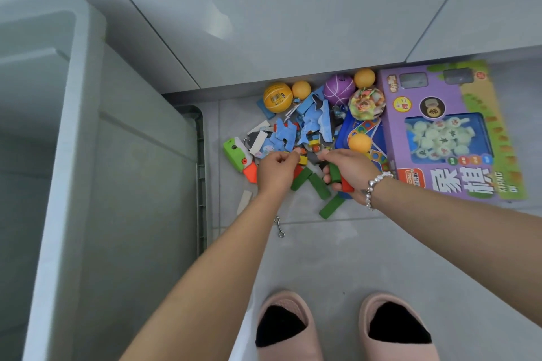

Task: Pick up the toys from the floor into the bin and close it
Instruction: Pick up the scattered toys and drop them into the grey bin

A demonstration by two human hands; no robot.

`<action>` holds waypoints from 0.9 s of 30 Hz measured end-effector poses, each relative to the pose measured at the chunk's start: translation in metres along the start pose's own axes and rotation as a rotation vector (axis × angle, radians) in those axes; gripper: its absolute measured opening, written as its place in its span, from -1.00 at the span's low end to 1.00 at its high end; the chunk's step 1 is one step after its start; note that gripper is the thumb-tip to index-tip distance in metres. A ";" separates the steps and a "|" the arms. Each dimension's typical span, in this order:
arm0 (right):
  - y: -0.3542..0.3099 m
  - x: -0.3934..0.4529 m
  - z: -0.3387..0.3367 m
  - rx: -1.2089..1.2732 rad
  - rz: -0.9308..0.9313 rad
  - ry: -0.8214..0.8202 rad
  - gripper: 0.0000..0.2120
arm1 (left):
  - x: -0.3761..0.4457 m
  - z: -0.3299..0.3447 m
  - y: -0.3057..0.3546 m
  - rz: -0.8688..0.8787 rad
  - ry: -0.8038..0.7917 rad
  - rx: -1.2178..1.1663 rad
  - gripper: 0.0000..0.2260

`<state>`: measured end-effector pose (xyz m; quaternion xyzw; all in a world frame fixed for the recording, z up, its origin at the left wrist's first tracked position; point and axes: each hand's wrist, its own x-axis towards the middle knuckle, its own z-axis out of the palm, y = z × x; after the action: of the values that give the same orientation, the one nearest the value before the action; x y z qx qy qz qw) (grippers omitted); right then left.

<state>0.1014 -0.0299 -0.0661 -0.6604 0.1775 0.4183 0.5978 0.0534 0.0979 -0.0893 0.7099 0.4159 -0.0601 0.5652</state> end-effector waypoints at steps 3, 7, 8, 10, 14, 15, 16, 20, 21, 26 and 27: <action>-0.002 -0.001 -0.004 -0.003 -0.007 0.003 -0.77 | 0.003 0.003 0.007 0.020 0.021 0.044 -0.66; -0.002 -0.003 -0.008 -0.011 0.001 -0.003 -0.78 | 0.010 0.007 0.010 -0.008 0.030 0.004 -0.63; -0.002 -0.003 -0.009 -0.010 0.005 -0.003 -0.79 | 0.012 0.009 0.009 -0.015 0.028 -0.033 -0.65; -0.003 -0.002 -0.010 -0.009 0.012 -0.003 -0.80 | 0.013 0.011 0.007 -0.018 0.031 -0.079 -0.71; -0.005 -0.001 -0.011 -0.008 0.018 -0.005 -0.77 | 0.015 0.011 0.002 0.024 0.049 -0.022 -0.76; -0.005 -0.001 -0.011 -0.005 0.019 -0.003 -0.76 | 0.015 0.011 0.002 0.047 0.049 0.017 -0.80; -0.006 -0.001 -0.011 -0.001 0.020 -0.002 -0.75 | 0.014 0.011 0.002 0.079 0.046 0.072 -0.81; -0.007 -0.001 -0.012 -0.003 0.030 -0.004 -0.75 | 0.011 0.010 0.000 0.176 0.050 0.259 -0.67; -0.007 -0.001 -0.012 -0.007 0.032 -0.006 -0.76 | 0.012 0.010 0.000 0.181 0.052 0.312 -0.65; -0.008 -0.001 -0.013 -0.014 0.039 -0.012 -0.77 | 0.017 0.008 0.006 0.212 0.045 0.473 -0.69; -0.008 -0.001 -0.012 -0.017 0.038 -0.012 -0.77 | 0.017 0.007 0.007 0.209 0.043 0.489 -0.71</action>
<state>0.1110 -0.0401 -0.0613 -0.6593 0.1828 0.4351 0.5853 0.0719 0.1006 -0.0964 0.8655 0.3253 -0.0850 0.3713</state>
